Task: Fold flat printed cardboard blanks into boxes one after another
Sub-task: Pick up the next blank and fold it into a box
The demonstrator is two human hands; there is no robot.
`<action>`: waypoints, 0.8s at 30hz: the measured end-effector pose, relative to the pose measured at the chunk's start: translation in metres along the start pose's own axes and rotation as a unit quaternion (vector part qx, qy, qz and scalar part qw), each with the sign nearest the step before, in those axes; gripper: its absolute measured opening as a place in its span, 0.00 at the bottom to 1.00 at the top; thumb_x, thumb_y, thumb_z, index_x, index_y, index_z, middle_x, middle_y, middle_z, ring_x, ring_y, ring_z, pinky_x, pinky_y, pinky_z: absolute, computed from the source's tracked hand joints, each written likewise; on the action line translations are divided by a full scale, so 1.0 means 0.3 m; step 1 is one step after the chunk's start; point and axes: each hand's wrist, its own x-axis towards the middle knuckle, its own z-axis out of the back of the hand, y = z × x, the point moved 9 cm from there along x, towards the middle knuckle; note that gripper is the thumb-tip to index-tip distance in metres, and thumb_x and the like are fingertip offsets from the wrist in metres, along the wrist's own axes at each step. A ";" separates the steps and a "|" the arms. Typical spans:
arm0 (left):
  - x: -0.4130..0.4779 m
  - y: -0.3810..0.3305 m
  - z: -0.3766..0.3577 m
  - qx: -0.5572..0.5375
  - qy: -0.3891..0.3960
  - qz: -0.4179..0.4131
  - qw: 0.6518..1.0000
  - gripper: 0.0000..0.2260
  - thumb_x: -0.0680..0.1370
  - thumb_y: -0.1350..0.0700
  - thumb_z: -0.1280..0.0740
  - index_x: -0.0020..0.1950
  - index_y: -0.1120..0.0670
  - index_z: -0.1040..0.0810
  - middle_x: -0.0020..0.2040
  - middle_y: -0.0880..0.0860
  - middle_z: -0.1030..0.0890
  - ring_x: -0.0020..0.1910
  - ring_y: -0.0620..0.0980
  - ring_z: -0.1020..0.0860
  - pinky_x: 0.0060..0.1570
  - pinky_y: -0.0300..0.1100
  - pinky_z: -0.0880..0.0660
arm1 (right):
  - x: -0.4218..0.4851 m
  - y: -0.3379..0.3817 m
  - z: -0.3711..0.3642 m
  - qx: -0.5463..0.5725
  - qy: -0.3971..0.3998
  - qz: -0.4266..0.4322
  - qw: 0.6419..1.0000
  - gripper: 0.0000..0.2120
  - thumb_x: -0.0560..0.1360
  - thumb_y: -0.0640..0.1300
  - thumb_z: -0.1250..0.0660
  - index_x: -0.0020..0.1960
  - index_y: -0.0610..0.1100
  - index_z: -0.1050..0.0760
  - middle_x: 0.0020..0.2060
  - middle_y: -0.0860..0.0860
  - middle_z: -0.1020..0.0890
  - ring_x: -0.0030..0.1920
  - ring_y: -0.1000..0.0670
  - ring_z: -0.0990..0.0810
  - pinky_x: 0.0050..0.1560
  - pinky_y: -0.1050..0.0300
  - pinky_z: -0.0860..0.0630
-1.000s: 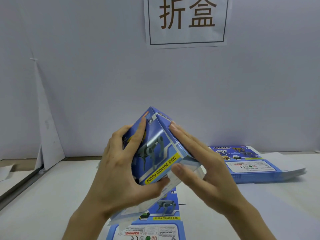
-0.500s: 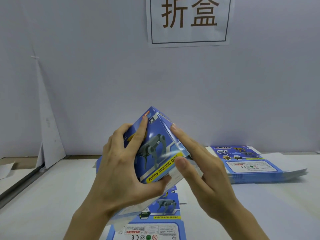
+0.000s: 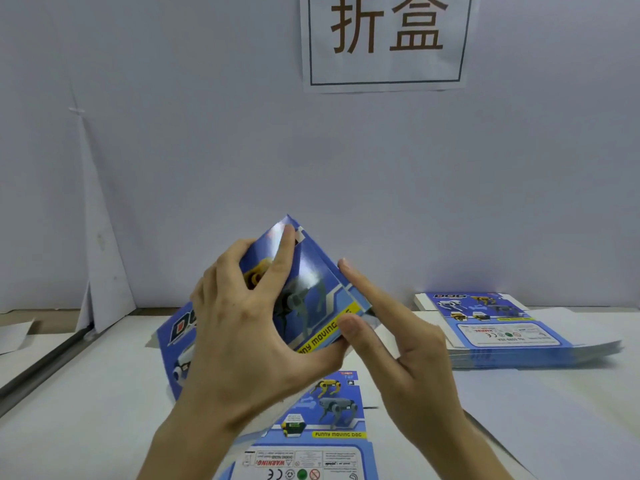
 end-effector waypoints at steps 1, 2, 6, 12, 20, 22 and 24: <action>0.001 -0.002 0.006 0.015 -0.006 -0.003 1.000 0.45 0.62 0.27 0.40 0.75 0.47 0.36 0.64 0.57 0.32 0.62 0.58 0.31 0.63 0.56 0.34 | -0.004 -0.002 -0.006 0.009 0.004 -0.002 1.000 0.19 0.77 0.51 0.38 0.67 0.53 0.29 0.63 0.57 0.21 0.66 0.56 0.25 0.65 0.58 0.29; 0.003 -0.003 0.011 0.029 -0.012 -0.005 0.999 0.45 0.62 0.27 0.40 0.75 0.49 0.35 0.64 0.59 0.32 0.62 0.60 0.31 0.63 0.57 0.35 | -0.007 -0.003 -0.013 0.013 0.008 -0.003 1.000 0.19 0.77 0.50 0.38 0.67 0.53 0.29 0.64 0.58 0.22 0.67 0.56 0.27 0.66 0.58 0.30; 0.012 -0.008 0.025 0.053 -0.021 -0.016 0.998 0.46 0.62 0.28 0.39 0.74 0.51 0.34 0.64 0.62 0.32 0.63 0.62 0.32 0.63 0.59 0.36 | -0.012 0.002 -0.036 0.015 0.025 -0.003 1.000 0.19 0.78 0.49 0.41 0.68 0.53 0.31 0.68 0.62 0.27 0.71 0.58 0.32 0.69 0.56 0.33; 0.007 -0.026 0.038 0.018 -0.038 -0.035 0.999 0.44 0.65 0.29 0.39 0.75 0.53 0.35 0.66 0.63 0.33 0.63 0.62 0.33 0.63 0.60 0.35 | -0.020 0.022 -0.056 0.010 0.050 -0.007 0.999 0.22 0.78 0.51 0.42 0.71 0.55 0.34 0.70 0.65 0.32 0.73 0.59 0.36 0.68 0.65 0.37; -0.012 -0.101 -0.005 -0.022 -0.012 -0.095 0.995 0.46 0.63 0.31 0.34 0.76 0.49 0.40 0.68 0.61 0.35 0.66 0.60 0.35 0.60 0.64 0.31 | 0.013 0.017 0.008 0.012 0.082 -0.049 0.995 0.26 0.73 0.57 0.37 0.71 0.63 0.34 0.71 0.66 0.36 0.74 0.57 0.40 0.68 0.45 0.33; -0.016 -0.121 -0.016 -0.013 -0.015 -0.110 0.994 0.46 0.62 0.33 0.33 0.76 0.50 0.39 0.68 0.62 0.34 0.65 0.61 0.35 0.59 0.66 0.31 | 0.013 0.017 0.008 -0.008 0.078 -0.051 0.996 0.27 0.72 0.58 0.38 0.71 0.66 0.37 0.71 0.68 0.37 0.75 0.56 0.41 0.67 0.44 0.30; -0.016 -0.126 -0.016 -0.023 -0.021 -0.114 0.993 0.46 0.62 0.33 0.32 0.76 0.50 0.39 0.68 0.63 0.34 0.65 0.62 0.34 0.58 0.65 0.31 | 0.013 0.022 0.009 -0.008 0.073 -0.043 0.996 0.25 0.73 0.58 0.39 0.70 0.67 0.36 0.71 0.68 0.37 0.75 0.56 0.42 0.65 0.46 0.28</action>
